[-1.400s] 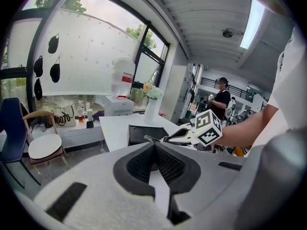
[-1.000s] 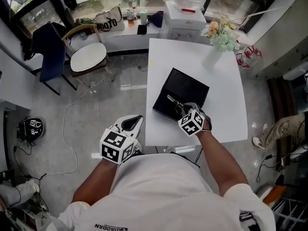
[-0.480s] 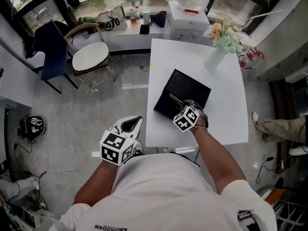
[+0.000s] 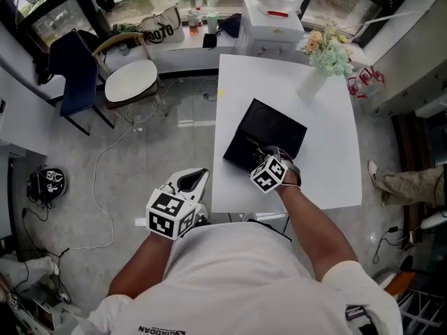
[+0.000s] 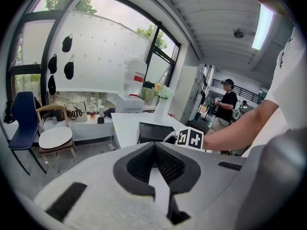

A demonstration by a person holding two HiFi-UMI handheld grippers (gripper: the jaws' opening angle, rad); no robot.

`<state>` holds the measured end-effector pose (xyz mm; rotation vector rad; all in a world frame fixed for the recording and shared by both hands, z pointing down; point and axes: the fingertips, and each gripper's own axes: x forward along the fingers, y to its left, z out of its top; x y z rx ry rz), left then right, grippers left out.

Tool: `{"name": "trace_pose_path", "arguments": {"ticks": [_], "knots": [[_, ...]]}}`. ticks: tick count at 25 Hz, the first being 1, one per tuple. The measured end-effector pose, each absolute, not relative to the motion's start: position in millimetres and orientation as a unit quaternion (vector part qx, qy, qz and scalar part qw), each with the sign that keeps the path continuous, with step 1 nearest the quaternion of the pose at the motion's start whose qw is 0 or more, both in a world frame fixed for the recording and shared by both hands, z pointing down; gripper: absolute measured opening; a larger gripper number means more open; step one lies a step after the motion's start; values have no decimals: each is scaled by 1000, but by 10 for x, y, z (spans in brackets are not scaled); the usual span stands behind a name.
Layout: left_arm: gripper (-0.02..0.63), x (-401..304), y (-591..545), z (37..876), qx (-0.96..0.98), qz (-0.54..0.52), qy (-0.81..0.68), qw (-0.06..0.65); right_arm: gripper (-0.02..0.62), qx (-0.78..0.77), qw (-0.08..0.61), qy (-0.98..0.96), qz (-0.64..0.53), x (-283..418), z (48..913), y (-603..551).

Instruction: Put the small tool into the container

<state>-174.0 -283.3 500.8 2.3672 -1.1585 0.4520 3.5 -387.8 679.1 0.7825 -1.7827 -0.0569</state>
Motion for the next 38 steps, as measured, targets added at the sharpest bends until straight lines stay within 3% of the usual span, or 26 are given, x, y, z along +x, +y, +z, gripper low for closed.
{"name": "trace_pose_path", "arguments": {"ticks": [9, 24, 29, 38], "knots": [[9, -1732, -2833, 5014, 863, 169, -417, 231, 115, 300, 566, -768, 9, -35, 6932, -3754], [9, -1600, -2858, 5050, 871, 179, -399, 225, 143, 310, 525, -792, 29, -42, 6672, -3656], [9, -1397, -2932, 4998, 882, 178, -380, 215, 137, 351, 445, -819, 93, 12, 6278, -3491], [9, -1057, -3017, 4927, 896, 178, -357, 196, 107, 422, 208, -846, 250, 260, 5276, -3149]]}}
